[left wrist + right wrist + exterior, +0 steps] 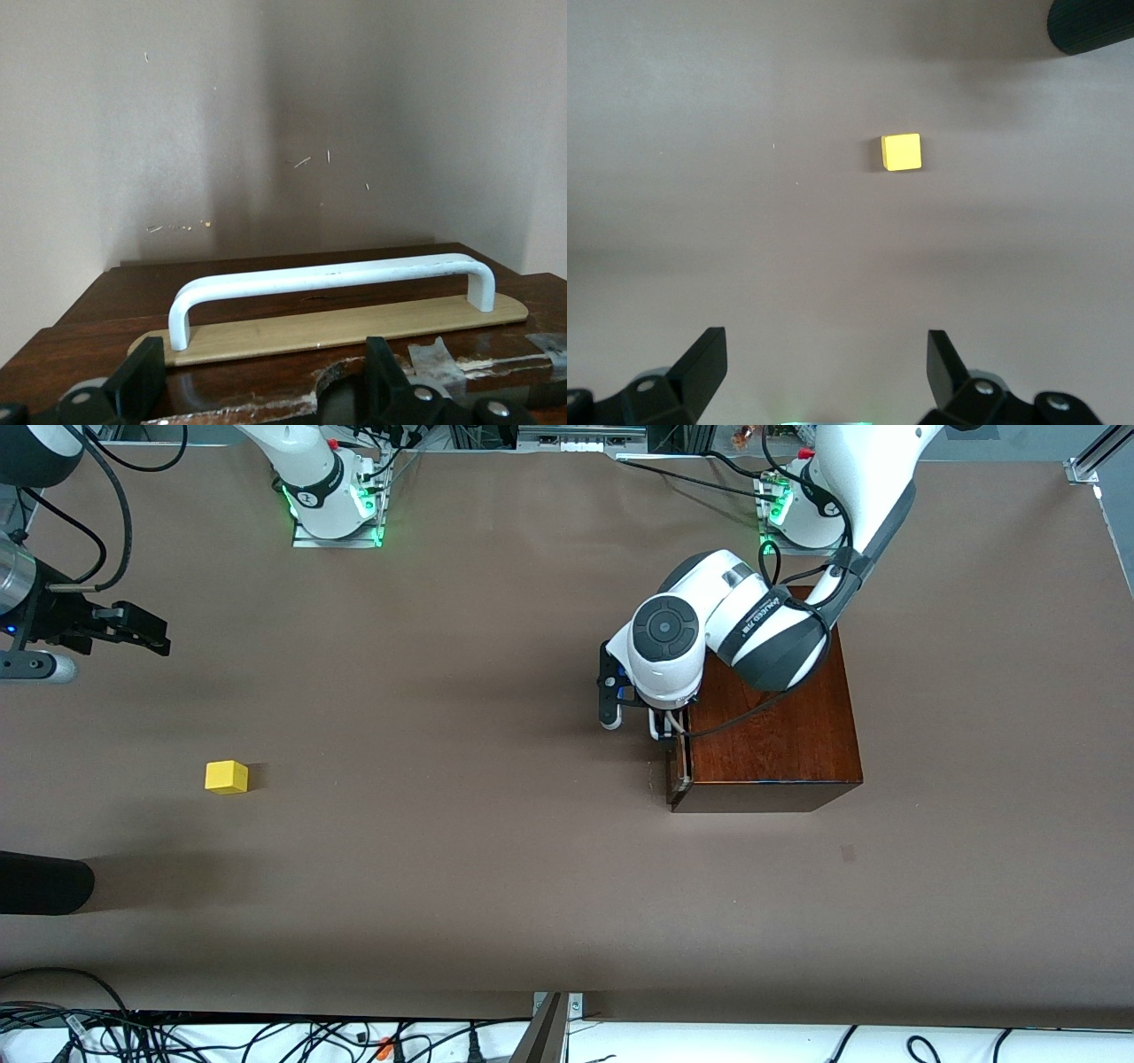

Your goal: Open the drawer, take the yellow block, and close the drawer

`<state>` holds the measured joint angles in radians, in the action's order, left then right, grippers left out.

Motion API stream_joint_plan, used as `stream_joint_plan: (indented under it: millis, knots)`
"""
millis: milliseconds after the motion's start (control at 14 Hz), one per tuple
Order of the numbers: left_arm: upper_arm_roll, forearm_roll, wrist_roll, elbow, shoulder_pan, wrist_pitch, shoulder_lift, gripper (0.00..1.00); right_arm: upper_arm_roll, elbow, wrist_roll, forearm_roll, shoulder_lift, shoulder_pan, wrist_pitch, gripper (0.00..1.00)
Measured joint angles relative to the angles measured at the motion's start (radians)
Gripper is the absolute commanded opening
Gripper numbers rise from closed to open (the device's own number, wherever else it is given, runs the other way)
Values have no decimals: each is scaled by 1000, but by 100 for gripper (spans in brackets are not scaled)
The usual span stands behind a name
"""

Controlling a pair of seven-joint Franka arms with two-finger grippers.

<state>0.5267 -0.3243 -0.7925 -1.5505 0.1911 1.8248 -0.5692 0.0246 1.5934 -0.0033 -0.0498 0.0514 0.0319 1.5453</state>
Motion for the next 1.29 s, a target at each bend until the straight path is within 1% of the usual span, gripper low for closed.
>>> stream_joint_plan:
  millis: [214,500,786,1000,1286]
  knots:
    - [0,-7,0,0,0,-7,0,100,-60,2,1,0,-4,-62,0,100]
    - [-1,-9,0,4,-2,-21,0,100,-82,2,42,0,-12,-70,11,100]
    - [-1,-9,0,5,-3,-25,0,100,-85,2,46,0,-12,-67,25,100]
    - [-1,-9,0,10,-3,-26,2,100,-75,2,46,0,-12,-60,34,100]
    - [3,2,3,48,-1,-30,14,100,-55,2,46,0,-12,-43,45,100]
